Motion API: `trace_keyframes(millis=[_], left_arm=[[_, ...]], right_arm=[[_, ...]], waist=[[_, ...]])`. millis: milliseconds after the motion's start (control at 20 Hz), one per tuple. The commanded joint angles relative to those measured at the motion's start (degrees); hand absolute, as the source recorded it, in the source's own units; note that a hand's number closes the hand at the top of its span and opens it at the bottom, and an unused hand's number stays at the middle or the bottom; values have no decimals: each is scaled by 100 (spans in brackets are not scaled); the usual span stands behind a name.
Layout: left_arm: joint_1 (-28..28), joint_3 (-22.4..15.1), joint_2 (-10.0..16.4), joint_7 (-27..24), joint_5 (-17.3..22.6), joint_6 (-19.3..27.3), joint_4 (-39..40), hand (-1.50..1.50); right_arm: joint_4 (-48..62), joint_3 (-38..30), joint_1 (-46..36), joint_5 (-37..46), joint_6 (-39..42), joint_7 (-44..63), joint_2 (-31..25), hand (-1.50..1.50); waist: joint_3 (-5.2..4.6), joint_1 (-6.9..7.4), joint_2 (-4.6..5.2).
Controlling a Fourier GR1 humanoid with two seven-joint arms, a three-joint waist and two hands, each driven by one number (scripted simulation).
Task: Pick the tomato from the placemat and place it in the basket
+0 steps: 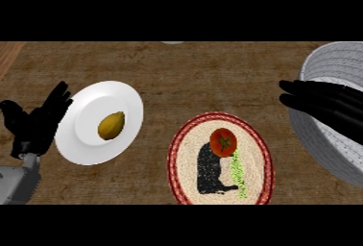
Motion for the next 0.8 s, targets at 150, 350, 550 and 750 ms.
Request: trace_keyframes(millis=[150,350,550,750], left_arm=[[-65,-73,-305,233,-343,142,-178,0],[114,228,-265,-207,-306,-345,277,0],[-32,239,-327,3,-409,-227,105,0],[-165,535,-32,411,-214,-474,-106,0]], right_arm=[[112,-239,1334,1545,167,-1874,722,-150],[221,271,1617,2568,-290,-2492,1173,-150],[967,1140,1701,3851,-1155,-3310,1675,-150],[1869,1163,1789,4048,-1824,-4123,1985,-150]], waist=[[5,77,23],[0,80,24],[1,121,30],[1,123,28]])
